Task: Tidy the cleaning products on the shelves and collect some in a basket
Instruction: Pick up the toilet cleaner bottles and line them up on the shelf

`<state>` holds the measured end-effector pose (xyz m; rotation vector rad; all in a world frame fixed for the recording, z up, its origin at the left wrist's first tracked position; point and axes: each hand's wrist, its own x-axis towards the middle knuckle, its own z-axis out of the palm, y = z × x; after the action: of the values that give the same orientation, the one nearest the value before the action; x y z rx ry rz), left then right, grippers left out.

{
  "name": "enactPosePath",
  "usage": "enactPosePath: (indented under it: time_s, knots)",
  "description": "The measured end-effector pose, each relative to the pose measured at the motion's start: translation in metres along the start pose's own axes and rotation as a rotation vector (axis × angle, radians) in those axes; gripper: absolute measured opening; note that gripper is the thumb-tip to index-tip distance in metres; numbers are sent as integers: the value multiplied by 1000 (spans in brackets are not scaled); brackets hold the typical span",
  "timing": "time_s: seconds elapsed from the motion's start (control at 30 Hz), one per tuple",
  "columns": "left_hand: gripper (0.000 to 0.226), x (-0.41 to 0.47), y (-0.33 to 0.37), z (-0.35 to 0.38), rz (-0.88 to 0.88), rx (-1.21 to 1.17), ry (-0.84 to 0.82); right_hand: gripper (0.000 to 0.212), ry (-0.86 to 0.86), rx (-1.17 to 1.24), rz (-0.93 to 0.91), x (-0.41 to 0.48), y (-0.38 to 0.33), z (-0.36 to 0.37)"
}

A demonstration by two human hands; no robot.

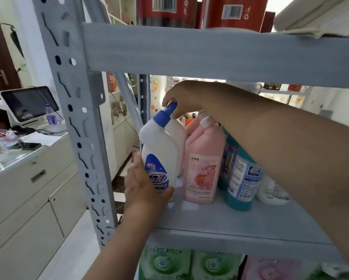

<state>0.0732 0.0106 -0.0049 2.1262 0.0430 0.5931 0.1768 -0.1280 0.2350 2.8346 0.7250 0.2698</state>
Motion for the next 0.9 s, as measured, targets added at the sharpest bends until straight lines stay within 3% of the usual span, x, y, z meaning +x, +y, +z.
enactPosePath:
  time_s: [0.27,0.6,0.77,0.9]
  knots:
    - [120,13,-10,7,60,-34,20,33,11,75,-53,35,3,8]
    - [116,18,-12,8,87,42,0,38,-30,121,-34,47,3,13]
    - [119,15,-9,2,84,54,-25,56,-46,257,-18,37,6,10]
    - [111,-4,-5,-8,62,103,-6,46,44,218,14,18,7,4]
